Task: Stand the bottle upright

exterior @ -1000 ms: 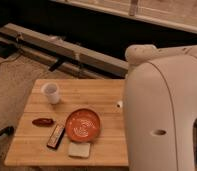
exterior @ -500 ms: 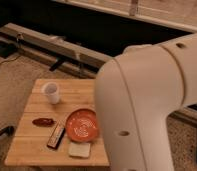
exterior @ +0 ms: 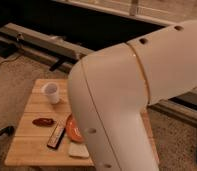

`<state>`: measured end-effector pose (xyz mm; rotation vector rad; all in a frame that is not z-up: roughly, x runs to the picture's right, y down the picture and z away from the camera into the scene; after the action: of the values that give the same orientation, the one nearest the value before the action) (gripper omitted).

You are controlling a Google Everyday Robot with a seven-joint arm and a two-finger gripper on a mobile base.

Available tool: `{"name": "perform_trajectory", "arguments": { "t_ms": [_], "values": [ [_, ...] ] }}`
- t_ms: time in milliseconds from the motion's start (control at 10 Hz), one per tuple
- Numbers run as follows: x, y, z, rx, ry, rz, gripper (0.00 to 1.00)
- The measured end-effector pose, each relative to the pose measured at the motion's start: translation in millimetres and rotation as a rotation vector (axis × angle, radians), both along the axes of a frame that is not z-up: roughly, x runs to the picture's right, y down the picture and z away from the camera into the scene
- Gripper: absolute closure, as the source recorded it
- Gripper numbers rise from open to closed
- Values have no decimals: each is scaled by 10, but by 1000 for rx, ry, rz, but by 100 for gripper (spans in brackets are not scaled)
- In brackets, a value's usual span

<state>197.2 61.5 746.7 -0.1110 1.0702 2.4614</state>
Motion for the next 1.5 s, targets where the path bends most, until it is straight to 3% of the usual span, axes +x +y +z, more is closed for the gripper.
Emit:
{"name": "perform_trajectory", "arguments": {
  "t_ms": [600,900,1200,1500],
  "values": [
    [15,8,4,-8,6,2,100],
    [-44,-2,137,-93,104,46,100],
    [-16,-6,176,-111,151,83,100],
    [63,-25,189,-93,227,191,100]
  ]
}}
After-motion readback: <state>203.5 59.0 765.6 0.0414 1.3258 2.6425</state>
